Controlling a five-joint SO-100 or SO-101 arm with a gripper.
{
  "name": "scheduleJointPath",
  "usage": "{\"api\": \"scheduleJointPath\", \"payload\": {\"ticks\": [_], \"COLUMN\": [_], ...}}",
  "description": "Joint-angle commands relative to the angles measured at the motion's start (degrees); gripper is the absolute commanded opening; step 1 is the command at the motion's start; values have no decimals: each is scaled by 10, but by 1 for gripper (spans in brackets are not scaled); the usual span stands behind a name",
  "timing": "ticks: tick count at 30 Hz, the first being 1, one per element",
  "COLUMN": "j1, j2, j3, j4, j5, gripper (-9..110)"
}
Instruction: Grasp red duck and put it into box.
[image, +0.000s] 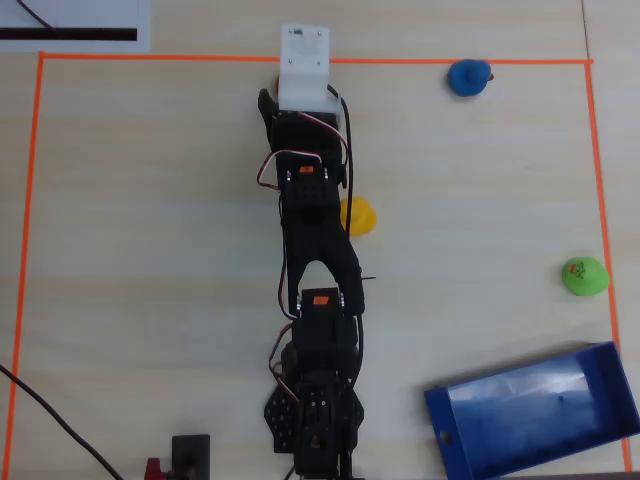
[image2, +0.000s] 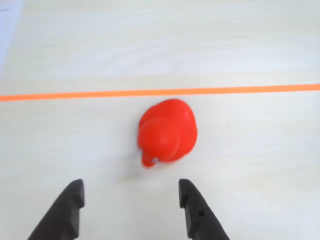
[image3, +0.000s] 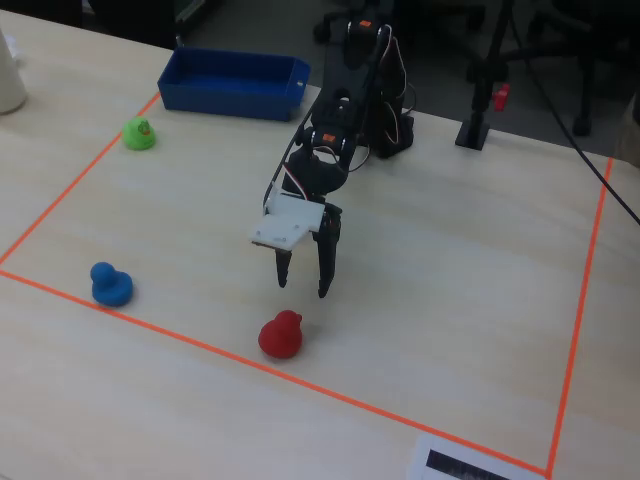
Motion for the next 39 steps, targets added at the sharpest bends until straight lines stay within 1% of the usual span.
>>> {"api": "scheduleJointPath", "payload": {"ticks": [1,7,12,22,24,27,28,32,39], "j1": [6,1,-1,4,5,10,11,14,11], "j2": [-22,-91,-121,-174,-185,-199,-200,-202,-191], "j3": [-50,-91,-94,-142,-156,-176,-180,-194,-198], "j4": [-46,-96,-119,-113,-108,-98,-95,-66,-32], "j5": [6,25,26,26,22,23,24,24,25], "gripper": [29,33,35,36,33,16,14,11,11]}}
